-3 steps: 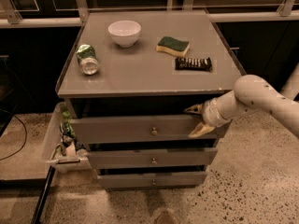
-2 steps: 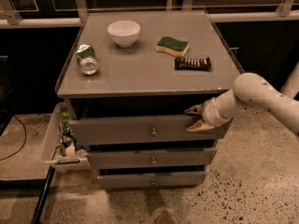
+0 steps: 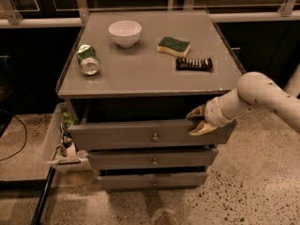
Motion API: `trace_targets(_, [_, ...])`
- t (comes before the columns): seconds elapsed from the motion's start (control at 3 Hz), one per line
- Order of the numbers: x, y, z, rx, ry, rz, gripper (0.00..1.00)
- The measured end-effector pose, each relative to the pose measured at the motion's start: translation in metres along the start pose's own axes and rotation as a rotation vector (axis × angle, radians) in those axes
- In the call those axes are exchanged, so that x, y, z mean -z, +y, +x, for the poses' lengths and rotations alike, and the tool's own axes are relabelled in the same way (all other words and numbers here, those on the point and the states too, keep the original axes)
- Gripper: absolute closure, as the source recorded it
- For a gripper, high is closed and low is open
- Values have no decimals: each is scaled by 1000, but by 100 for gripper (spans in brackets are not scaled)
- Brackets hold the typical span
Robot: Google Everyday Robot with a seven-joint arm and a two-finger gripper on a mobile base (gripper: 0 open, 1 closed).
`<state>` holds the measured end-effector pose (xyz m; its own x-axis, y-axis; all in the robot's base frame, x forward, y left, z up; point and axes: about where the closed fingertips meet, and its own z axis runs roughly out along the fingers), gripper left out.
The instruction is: Open top drawer
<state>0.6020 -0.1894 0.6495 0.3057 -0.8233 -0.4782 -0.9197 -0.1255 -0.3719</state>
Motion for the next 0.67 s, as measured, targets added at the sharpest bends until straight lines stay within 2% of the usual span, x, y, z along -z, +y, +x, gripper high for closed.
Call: trace_targets(0.67, [0,0,0,0,0,0,40])
